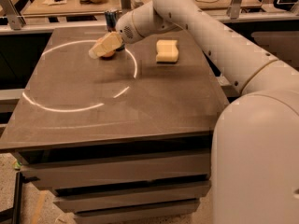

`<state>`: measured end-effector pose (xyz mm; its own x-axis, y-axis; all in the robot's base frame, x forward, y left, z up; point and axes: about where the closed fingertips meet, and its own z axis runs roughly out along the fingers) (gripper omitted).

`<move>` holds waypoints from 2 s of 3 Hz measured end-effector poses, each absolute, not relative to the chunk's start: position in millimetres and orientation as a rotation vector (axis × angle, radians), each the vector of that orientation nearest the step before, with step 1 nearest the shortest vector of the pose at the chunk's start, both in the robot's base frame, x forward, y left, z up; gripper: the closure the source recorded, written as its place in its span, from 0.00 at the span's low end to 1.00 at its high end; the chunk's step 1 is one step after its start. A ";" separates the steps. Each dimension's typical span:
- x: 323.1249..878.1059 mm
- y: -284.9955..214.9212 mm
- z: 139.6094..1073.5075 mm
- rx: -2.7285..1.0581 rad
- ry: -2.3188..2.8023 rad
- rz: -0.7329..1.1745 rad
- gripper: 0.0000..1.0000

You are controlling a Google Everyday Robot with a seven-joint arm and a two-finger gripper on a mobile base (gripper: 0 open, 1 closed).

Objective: Pick orange

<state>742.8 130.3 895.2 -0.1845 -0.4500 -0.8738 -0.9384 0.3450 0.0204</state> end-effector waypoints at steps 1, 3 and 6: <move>745.4 139.4 887.9 -1.255 1.787 0.769 0.00; 749.2 147.9 878.7 -1.294 1.779 0.794 0.00; 775.8 142.6 865.3 -1.284 1.835 0.752 0.00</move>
Offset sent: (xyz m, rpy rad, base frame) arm 0.0108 0.0158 -0.0144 -0.0090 0.0201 0.0664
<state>775.8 142.6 865.3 -0.2062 -0.4988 -0.8419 -0.9462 0.3209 0.0416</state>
